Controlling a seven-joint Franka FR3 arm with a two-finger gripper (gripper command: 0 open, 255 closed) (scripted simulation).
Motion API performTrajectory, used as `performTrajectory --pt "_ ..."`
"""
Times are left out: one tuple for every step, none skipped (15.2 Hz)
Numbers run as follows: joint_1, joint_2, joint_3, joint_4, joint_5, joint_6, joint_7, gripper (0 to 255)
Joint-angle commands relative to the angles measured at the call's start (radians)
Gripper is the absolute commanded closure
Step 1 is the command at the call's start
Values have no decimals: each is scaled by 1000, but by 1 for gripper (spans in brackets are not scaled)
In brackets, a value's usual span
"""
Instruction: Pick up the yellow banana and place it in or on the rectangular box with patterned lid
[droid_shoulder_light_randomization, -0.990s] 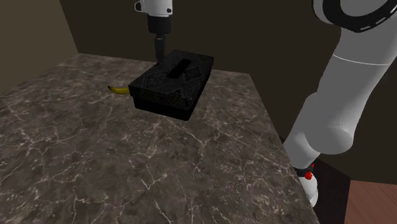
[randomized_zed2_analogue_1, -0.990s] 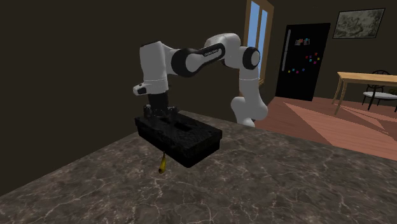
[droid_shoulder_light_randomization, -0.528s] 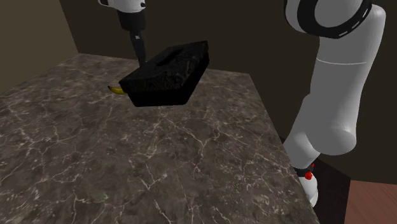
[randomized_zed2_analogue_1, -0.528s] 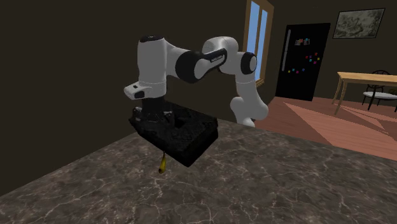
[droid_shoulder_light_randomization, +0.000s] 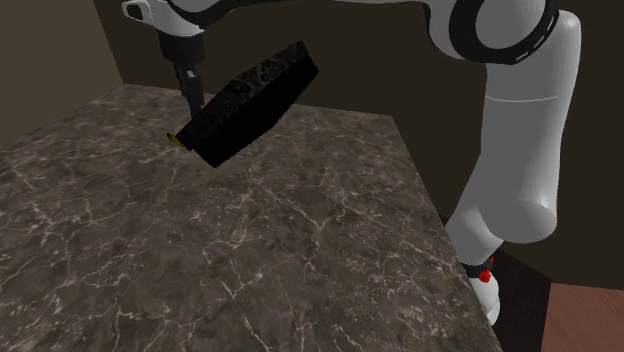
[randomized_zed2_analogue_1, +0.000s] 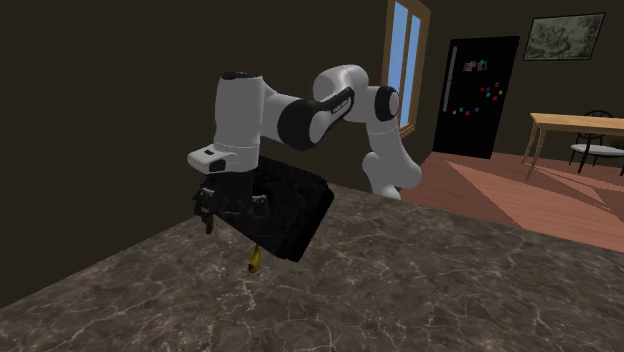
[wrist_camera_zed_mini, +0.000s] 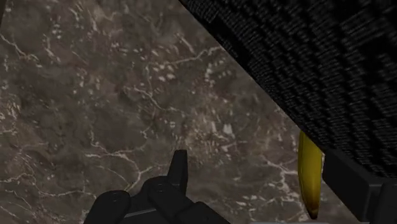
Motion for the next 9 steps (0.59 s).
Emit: performTrajectory --pt "6 41 20 -35 71 -125 17 0" --pt "6 41 17 -57 72 -103 17 0" --pt "8 40 15 -57 73 -103 16 0" --pt "10 40 11 -57 75 -103 16 0" --pt "12 40 10 -57 75 -103 15 0" --pt "14 40 7 -57 76 -103 15 0" --pt "15 39 5 -58 77 -103 14 0" --pt "17 39 3 -57 78 -103 14 0" --pt "18 39 1 -58 79 -103 13 0"
